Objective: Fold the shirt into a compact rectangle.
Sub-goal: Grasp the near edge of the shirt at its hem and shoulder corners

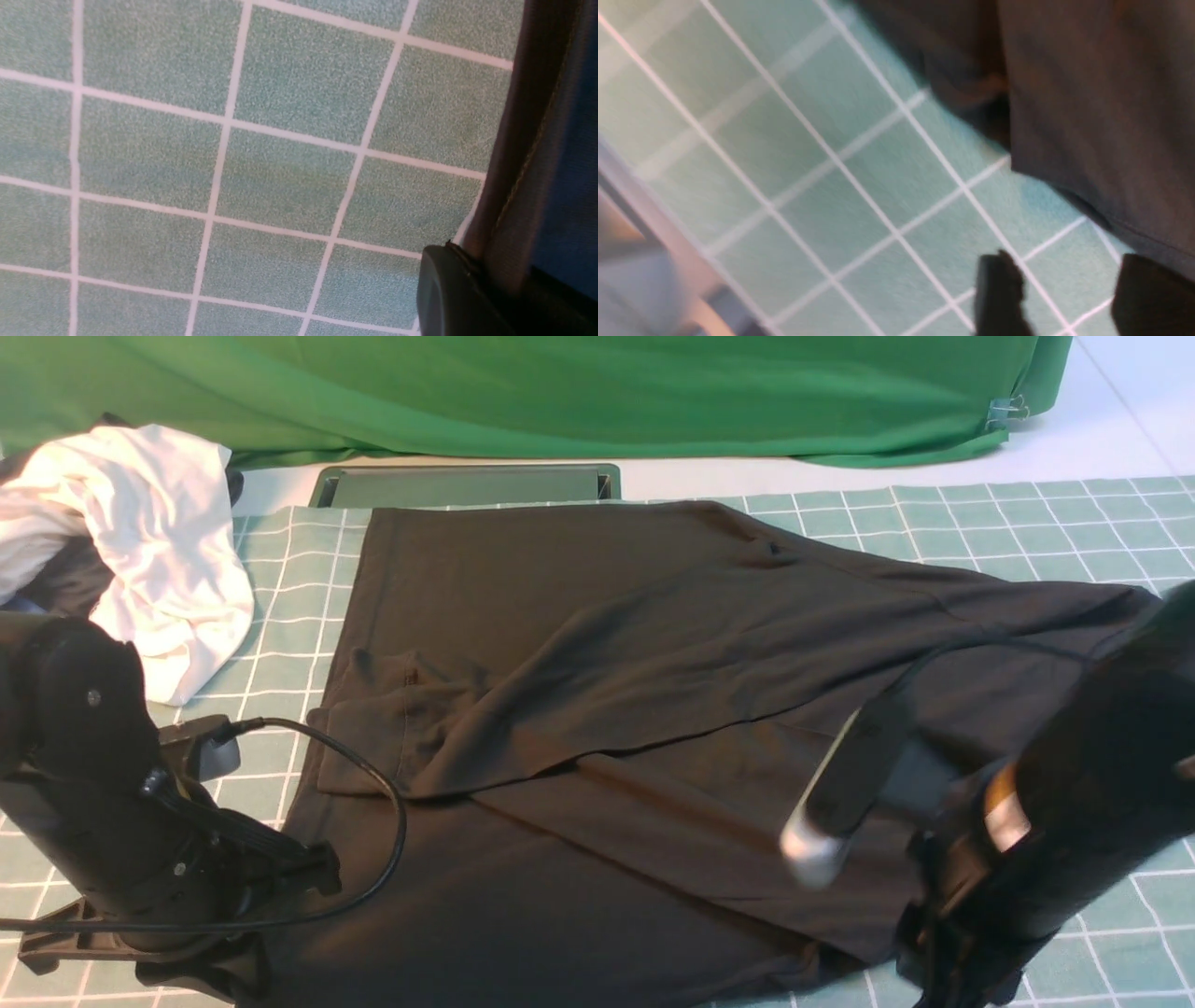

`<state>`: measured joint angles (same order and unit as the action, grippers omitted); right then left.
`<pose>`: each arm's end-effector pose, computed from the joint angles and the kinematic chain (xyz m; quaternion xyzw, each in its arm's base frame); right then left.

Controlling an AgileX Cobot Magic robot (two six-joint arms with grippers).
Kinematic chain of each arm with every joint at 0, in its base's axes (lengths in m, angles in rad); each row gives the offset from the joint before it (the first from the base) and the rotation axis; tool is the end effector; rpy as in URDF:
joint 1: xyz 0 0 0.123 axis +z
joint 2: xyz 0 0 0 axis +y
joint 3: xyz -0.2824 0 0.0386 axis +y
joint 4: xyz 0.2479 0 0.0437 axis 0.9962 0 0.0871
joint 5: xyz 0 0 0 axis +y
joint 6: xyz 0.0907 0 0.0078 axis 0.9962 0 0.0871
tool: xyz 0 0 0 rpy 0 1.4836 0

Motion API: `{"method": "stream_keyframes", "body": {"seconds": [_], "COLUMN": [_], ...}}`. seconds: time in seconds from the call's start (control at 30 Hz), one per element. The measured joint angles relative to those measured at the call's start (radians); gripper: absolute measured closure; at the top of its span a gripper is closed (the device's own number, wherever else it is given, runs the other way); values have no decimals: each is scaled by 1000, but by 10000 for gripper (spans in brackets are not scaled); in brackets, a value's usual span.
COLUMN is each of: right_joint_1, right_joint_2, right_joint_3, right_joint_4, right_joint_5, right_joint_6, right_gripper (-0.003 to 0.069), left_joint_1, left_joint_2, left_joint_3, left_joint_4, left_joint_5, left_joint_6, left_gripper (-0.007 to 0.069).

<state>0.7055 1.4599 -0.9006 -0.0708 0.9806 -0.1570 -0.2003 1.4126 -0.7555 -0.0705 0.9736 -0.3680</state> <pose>0.1946 0.1587 0.2232 -0.4333 0.8988 -0.0134 0.0650 0.2136 -0.0488 0.2003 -0.1030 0.9941 -0.0321 0.0048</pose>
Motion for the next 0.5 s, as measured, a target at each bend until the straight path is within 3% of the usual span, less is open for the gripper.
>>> {"method": "stream_keyframes", "body": {"seconds": [0.13,0.5], "right_joint_1": [52,69], "right_joint_2": [78,200], "right_joint_3": [0,0], "right_joint_4": [-46,-136], "right_joint_5": [-37,-164], "right_joint_6": [15,33], "right_gripper": [169,156], "left_joint_1": [0,0], "left_joint_2": [0,0], "left_joint_3": [0,0], "left_joint_4": [7,8], "left_joint_5": [0,1], "left_joint_6": [-4,-3], "left_gripper": [606,606]}}
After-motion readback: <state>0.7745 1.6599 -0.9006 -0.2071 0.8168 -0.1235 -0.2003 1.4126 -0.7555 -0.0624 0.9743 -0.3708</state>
